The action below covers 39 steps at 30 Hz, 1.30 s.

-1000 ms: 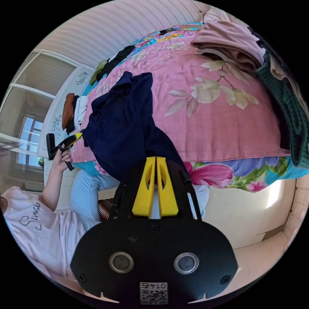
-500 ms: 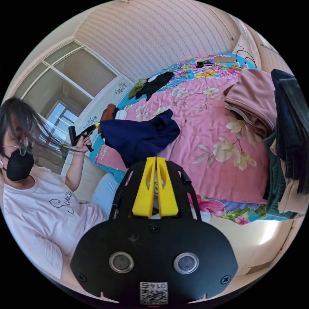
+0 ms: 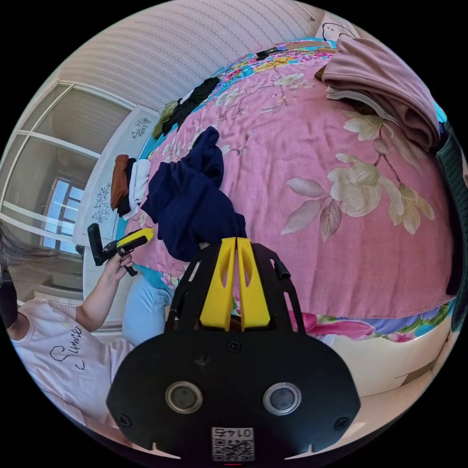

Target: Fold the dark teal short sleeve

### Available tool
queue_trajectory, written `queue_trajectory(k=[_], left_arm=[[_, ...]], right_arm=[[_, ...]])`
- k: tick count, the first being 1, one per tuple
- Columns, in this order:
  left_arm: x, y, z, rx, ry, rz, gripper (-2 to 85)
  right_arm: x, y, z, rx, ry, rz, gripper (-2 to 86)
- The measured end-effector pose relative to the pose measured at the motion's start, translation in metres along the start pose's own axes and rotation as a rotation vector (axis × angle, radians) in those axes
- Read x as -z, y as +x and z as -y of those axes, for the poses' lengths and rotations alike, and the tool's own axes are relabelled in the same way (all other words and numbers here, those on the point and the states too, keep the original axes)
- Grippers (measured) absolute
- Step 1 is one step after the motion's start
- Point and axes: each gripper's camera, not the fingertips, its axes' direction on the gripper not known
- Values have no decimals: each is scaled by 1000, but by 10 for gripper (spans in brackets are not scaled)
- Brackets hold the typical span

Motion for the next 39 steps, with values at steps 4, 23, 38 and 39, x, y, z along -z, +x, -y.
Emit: queue_trajectory(k=[4, 23, 38, 39], left_arm=[[-13, -2, 1, 48, -5, -4, 29], [128, -74, -174, 260, 95, -233, -10], [139, -58, -168, 220, 158, -241, -10], [141, -59, -170, 224, 156, -239, -10]], right_arm=[[5, -6, 1, 7, 27, 7, -2], [-17, -45, -24, 50, -219, 51, -1], [-93, -114, -37, 171, -237, -163, 66], [-94, -111, -37, 160, -235, -166, 53]])
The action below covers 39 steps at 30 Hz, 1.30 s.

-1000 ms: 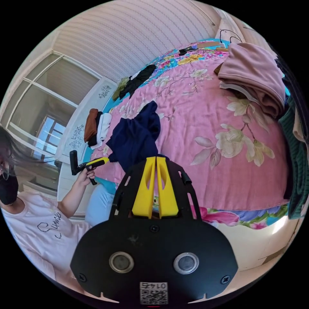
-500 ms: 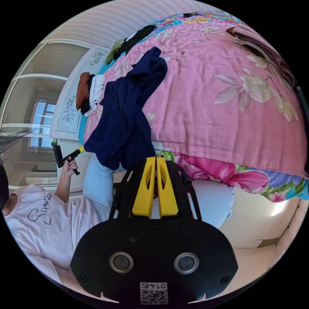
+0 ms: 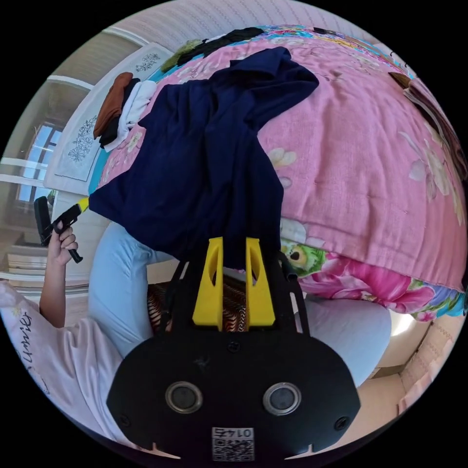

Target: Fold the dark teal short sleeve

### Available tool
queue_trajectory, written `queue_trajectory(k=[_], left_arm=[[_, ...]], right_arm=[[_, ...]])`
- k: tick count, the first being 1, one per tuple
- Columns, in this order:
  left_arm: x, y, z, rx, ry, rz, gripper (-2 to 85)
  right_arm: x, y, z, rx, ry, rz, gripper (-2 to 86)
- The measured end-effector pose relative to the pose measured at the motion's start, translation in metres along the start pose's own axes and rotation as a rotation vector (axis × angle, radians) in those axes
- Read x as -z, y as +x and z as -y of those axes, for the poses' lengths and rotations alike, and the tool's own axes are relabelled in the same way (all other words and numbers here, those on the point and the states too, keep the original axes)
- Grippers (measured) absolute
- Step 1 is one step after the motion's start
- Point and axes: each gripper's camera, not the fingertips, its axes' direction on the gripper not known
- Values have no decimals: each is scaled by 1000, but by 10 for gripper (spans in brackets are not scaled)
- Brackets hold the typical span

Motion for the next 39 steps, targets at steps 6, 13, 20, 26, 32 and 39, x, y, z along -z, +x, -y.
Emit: queue_trajectory(k=[6, 13, 20, 26, 32, 39], left_arm=[[16, 5, -7, -23, 1, 39, -10], [66, 22, -31, -43, 81, -12, -10], [143, 27, -77, -27, 368, -3, -9], [50, 39, -53, 3, 47, -9, 14], [-42, 67, -15, -118, -288, 198, 68], [-83, 65, 5, -109, -399, 275, 50]], right_arm=[[43, 43, -35, -71, 66, 203, 8], [113, 95, -109, -172, 244, 350, 2], [166, 95, -159, -84, 400, 430, 1], [142, 93, -157, -88, 354, 406, 1], [150, 77, -165, -8, 345, 383, 1], [158, 81, -194, -38, 391, 403, 0]])
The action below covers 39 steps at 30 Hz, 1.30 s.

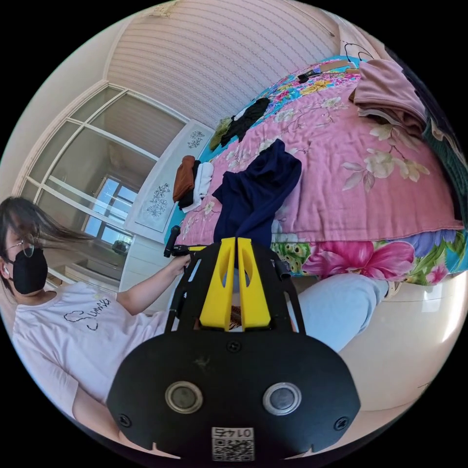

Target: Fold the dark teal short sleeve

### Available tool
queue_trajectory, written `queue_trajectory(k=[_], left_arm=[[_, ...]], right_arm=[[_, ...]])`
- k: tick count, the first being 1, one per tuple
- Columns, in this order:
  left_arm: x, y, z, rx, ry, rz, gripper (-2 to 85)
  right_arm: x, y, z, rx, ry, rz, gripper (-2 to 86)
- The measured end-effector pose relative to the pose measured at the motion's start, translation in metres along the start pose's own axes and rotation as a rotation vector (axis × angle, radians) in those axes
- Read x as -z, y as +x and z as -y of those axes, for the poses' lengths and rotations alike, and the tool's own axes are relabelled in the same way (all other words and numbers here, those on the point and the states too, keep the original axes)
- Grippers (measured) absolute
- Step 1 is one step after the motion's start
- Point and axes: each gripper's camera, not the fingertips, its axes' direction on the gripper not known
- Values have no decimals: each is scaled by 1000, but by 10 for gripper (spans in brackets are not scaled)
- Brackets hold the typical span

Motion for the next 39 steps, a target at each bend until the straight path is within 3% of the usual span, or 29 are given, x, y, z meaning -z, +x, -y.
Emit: queue_trajectory(k=[4, 7, 13, 16, 19, 23, 28, 34, 36, 39], left_arm=[[24, -3, -20, -21, 69, -93, -5], [83, -12, -69, -52, 265, -298, -9], [200, -20, -179, -126, 693, -480, -10], [247, -20, -221, -165, 870, -475, -10], [325, -12, -266, -244, 1081, -326, -10], [402, -1, -282, -339, 1224, -237, -10], [460, -15, -236, -336, 1233, -206, -10], [439, -86, -73, -9, 966, -147, -10], [446, -110, -16, 124, 986, -229, -10], [490, -104, 17, 123, 1151, -276, -10]], right_arm=[[16, -1, -13, -21, 29, -3, 1], [35, -8, -21, -7, 48, -40, 1], [77, -20, -36, -1, 162, 12, 0], [107, -38, -46, 87, 284, 131, 0], [141, -70, -46, 229, 389, 276, -1], [184, -143, -13, 478, 403, 340, -1], [205, -194, 56, 583, 342, 246, -1], [139, -154, 193, 398, 131, 61, -1], [124, -144, 242, 321, 163, -14, -1], [142, -162, 308, 269, 356, 92, -1]])
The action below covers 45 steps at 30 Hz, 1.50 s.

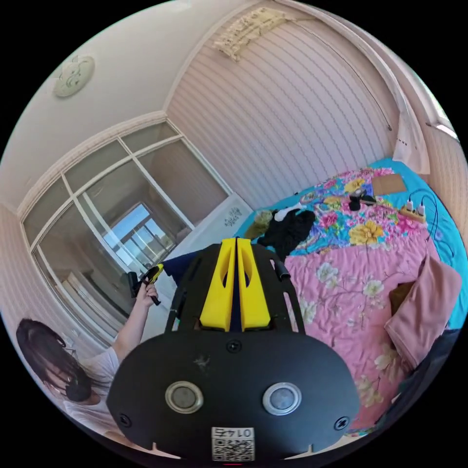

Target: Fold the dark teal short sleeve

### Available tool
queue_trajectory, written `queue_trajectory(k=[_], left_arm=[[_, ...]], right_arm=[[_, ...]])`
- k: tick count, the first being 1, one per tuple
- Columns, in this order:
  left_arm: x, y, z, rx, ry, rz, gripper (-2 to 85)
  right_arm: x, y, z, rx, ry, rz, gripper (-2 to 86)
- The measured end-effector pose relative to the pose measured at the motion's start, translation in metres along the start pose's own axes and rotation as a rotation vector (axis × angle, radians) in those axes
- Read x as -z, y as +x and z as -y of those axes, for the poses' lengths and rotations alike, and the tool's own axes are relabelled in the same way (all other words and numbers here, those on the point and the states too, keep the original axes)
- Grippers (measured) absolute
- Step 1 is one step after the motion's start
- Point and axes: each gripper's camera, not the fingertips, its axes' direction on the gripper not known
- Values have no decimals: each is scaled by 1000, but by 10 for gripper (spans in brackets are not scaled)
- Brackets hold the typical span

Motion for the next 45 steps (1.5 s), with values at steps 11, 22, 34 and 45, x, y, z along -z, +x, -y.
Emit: queue_trajectory(k=[11, 22, 34, 45], left_arm=[[-75, -81, -59, 1, -251, 84, -10], [-105, -218, -305, 264, -778, 102, -10], [-72, -241, -358, 324, -828, 20, -10], [-100, -255, -381, 251, -875, 243, 14]], right_arm=[[-48, 35, -18, 87, -47, -125, -1], [-120, 191, -251, -475, -360, -101, -1], [-137, 161, -296, -431, -512, -95, 1], [-193, 166, -299, -468, -545, -259, 31]])
